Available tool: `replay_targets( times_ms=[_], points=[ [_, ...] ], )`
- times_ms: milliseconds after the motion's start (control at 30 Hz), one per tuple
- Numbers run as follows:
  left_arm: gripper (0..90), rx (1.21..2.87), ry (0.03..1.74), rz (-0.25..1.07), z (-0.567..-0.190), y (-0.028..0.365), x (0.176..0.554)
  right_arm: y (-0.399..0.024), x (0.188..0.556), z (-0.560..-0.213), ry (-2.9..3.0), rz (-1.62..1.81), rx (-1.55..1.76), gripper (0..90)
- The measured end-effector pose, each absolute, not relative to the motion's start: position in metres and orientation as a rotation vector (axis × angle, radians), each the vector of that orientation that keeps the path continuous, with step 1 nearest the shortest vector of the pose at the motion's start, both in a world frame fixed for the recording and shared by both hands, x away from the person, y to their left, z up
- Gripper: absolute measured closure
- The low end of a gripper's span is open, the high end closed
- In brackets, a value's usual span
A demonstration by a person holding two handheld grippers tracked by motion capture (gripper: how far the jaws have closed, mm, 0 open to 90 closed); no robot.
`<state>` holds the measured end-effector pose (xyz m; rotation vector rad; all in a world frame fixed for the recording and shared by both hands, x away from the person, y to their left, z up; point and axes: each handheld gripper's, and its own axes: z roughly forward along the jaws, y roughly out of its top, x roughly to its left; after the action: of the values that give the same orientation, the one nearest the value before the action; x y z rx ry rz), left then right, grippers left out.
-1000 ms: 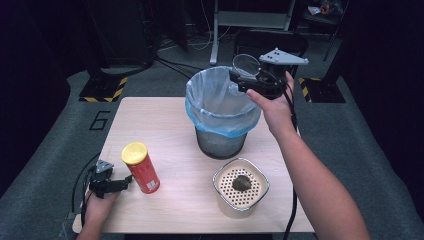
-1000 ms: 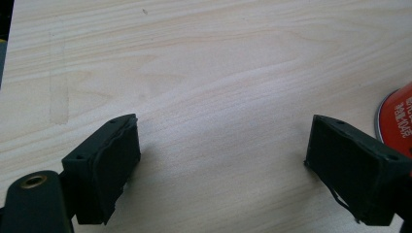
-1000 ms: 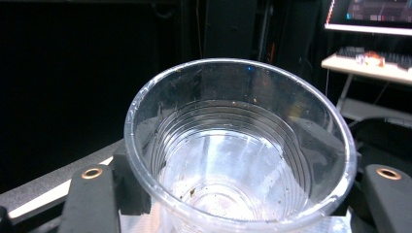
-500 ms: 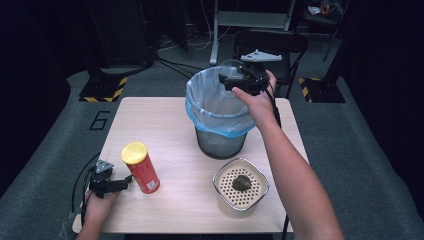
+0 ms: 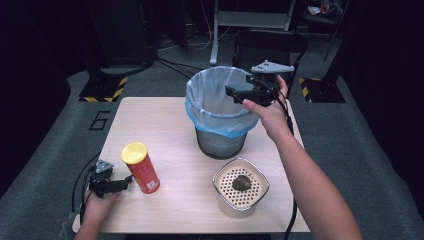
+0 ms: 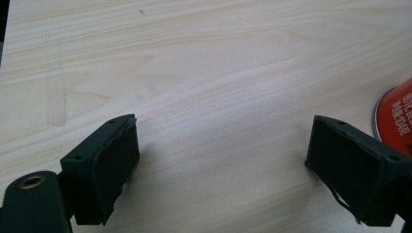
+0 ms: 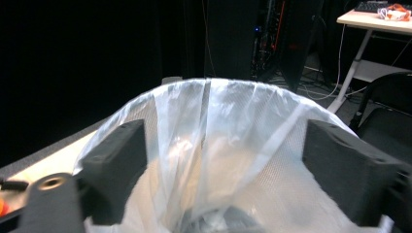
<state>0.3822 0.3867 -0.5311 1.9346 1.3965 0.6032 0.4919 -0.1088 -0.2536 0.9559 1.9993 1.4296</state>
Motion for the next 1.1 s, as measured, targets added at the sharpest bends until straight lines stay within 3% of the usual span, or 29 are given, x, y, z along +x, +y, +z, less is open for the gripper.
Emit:
replay_targets(
  times_ms=[267,800,1100],
  points=[
    [14.0,1.916,1.436,0.526,-0.519,0.388,0.382,-0.133,0.451,-0.276,1.97,1.4,0.925,29.0],
    [14.2,1.973,1.268,0.452,-0.476,0.377,0.359,-0.167,0.399,-0.314,1.919,1.337,0.966,31.0],
    [13.6,1.914,1.116,0.318,-0.464,0.368,0.336,-0.181,0.385,-0.342,1.877,1.301,1.028,30.5]
  ],
)
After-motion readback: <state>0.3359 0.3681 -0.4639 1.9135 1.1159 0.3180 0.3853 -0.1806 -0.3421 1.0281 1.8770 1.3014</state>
